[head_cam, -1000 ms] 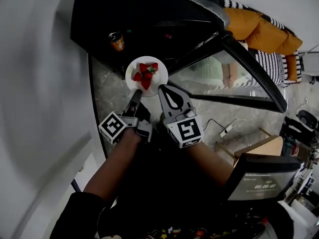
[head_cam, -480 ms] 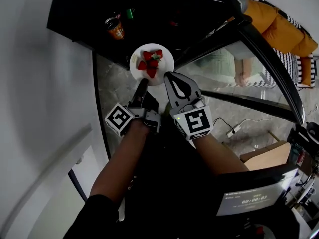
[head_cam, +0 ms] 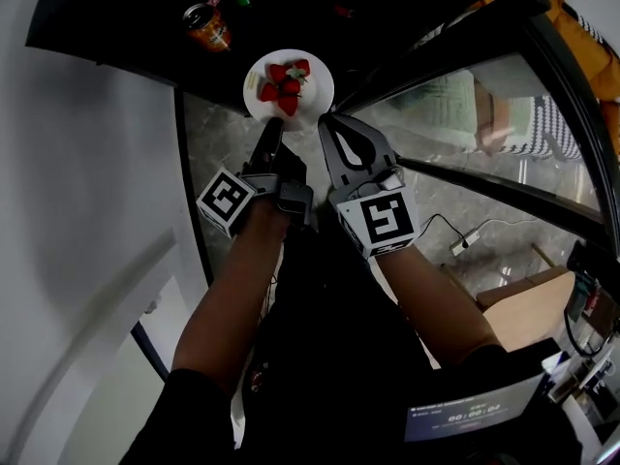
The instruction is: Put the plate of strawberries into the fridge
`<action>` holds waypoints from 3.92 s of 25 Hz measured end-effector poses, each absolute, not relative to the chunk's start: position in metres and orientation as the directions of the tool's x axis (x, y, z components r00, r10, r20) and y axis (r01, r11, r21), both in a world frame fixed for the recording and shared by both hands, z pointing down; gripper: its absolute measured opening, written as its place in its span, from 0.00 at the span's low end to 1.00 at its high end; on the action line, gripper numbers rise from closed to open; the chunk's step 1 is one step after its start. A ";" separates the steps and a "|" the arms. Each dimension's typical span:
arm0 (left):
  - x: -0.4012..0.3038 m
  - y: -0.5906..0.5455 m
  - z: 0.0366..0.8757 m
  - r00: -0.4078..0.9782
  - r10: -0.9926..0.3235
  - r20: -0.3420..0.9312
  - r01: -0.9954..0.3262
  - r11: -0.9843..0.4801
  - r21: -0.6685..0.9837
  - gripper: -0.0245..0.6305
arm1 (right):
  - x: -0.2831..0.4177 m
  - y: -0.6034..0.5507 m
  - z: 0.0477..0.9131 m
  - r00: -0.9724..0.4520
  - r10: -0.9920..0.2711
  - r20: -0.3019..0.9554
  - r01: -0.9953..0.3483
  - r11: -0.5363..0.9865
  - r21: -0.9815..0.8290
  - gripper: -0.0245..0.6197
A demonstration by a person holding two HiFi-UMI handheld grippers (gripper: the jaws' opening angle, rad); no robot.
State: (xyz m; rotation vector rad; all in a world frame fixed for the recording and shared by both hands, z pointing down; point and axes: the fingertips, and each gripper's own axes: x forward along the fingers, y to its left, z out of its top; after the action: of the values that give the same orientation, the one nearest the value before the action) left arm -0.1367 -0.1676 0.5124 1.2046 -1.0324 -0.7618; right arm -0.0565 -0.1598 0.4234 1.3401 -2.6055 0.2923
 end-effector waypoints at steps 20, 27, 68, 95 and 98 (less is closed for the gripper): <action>-0.144 -0.215 0.551 0.338 -0.908 0.249 -0.078 0.237 0.968 0.06 | -0.067 -0.207 0.467 -0.574 -0.759 0.309 -0.812 0.577 -0.091 0.05; -0.149 -0.235 0.550 0.319 -0.914 0.251 -0.080 0.238 0.968 0.06 | -0.070 -0.221 0.468 -0.571 -0.761 0.307 -0.815 0.572 -0.096 0.05; -0.132 -0.230 0.524 0.282 -0.860 0.426 -0.941 -0.335 -0.054 0.07 | -0.065 -0.231 0.494 -0.564 -0.752 0.341 -0.819 0.563 -0.113 0.05; -0.130 -0.270 0.528 0.268 -0.856 0.443 -0.938 -0.337 -0.084 0.07 | -0.054 -0.241 0.501 -0.550 -0.753 0.361 -0.830 0.543 -0.130 0.05; -0.131 -0.273 0.528 0.267 -0.857 0.440 -0.938 -0.335 -0.083 0.07 | -0.055 -0.244 0.499 -0.552 -0.757 0.350 -0.828 0.547 -0.123 0.05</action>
State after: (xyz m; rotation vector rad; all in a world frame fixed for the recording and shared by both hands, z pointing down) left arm -0.1308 -0.2730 0.5278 2.3390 -1.6820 0.6176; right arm -0.0545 -0.2436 0.4990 1.3245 -2.5295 0.4016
